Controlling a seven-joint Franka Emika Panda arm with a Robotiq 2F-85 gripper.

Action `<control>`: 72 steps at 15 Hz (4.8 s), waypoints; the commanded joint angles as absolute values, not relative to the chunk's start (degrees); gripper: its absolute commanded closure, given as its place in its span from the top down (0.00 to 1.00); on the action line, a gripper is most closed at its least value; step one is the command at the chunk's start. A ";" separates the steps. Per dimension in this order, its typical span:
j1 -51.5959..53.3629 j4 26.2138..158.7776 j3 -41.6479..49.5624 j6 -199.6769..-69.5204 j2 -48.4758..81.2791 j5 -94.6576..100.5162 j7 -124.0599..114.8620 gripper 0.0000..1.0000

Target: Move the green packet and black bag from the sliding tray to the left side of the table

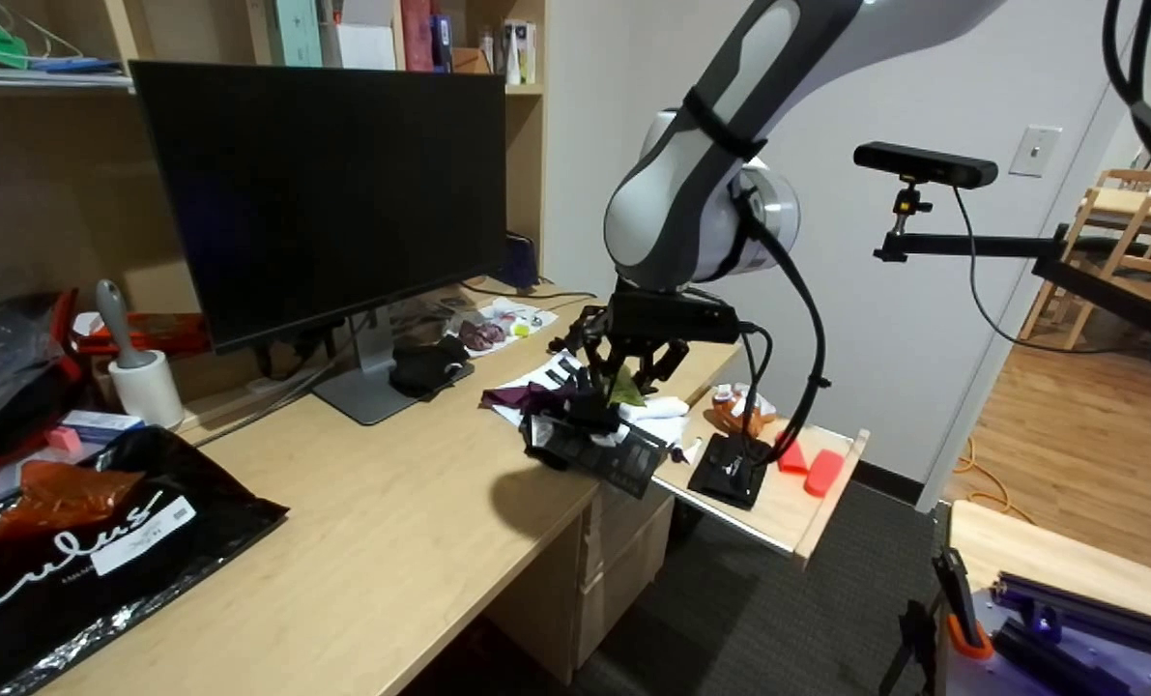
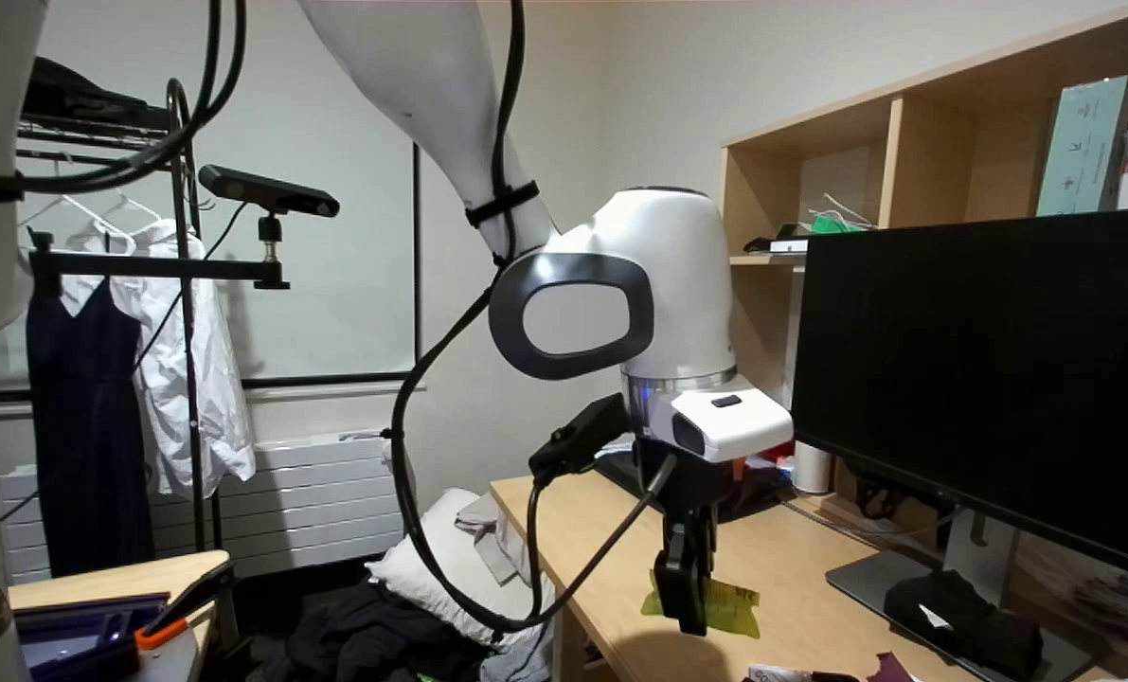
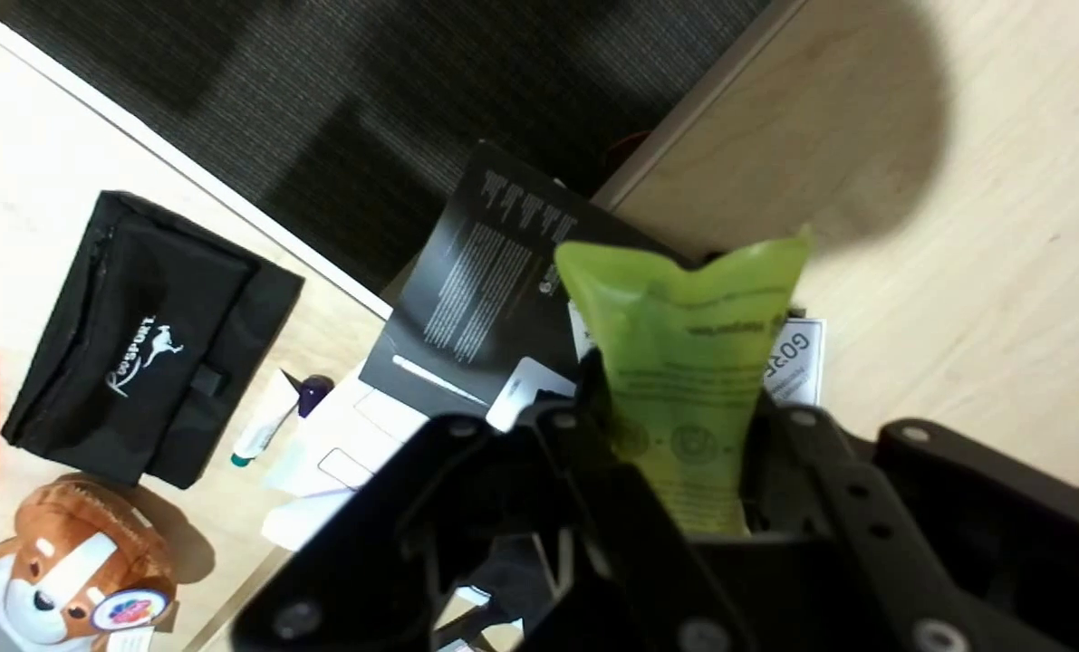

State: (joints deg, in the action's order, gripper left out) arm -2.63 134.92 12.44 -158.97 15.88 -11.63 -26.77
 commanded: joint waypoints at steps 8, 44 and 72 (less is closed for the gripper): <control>-1.12 132.43 8.82 -160.74 17.32 -10.86 -24.64 0.13; 25.96 108.47 0.16 -163.51 43.57 -2.64 -21.59 0.11; 30.08 104.56 3.46 -167.01 44.03 -4.70 -26.71 1.00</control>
